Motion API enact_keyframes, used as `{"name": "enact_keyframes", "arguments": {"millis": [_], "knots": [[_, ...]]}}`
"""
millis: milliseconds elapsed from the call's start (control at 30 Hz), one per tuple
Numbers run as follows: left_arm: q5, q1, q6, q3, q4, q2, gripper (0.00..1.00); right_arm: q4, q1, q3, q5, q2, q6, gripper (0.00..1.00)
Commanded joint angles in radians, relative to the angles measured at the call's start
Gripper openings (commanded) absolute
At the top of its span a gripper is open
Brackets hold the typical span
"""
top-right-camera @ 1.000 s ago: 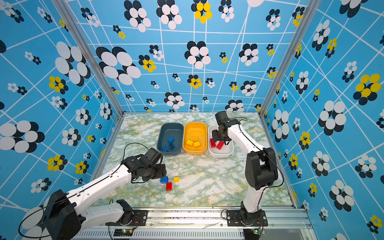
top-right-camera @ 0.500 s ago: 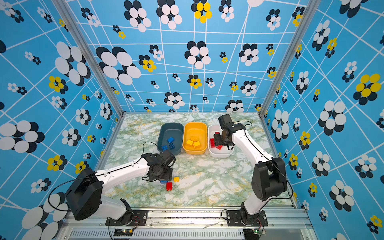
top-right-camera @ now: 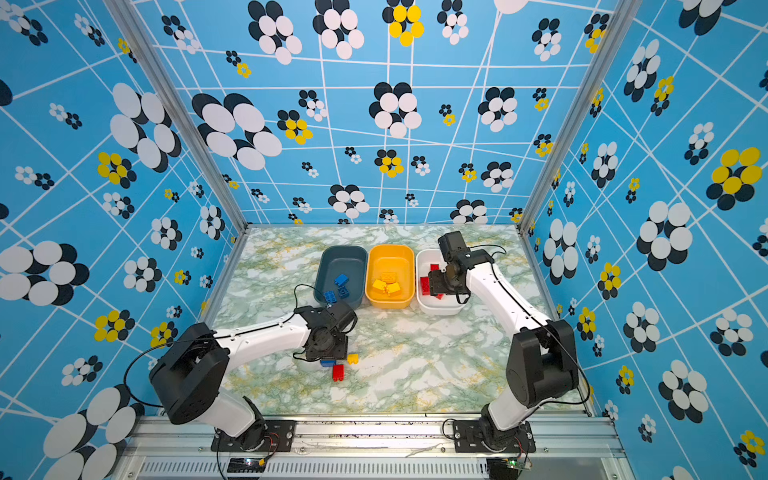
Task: Sort the legos into containers by color
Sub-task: 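Lower the left gripper onto the blue brick stacked on red while right gripper rises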
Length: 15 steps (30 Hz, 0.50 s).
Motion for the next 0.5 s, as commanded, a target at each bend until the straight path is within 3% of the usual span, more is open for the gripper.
{"name": "enact_keyframes", "arguments": {"millis": [0,467], "knots": [[-0.002,-0.007,-0.021,-0.01,0.007,0.014,0.67,-0.015,-0.005,-0.008,-0.002,-0.02,0.002,0.72],[-0.007,-0.004,-0.031,0.008,-0.006,0.011,0.4,-0.032,-0.005,0.014,-0.012,-0.007,-0.009,0.73]]}}
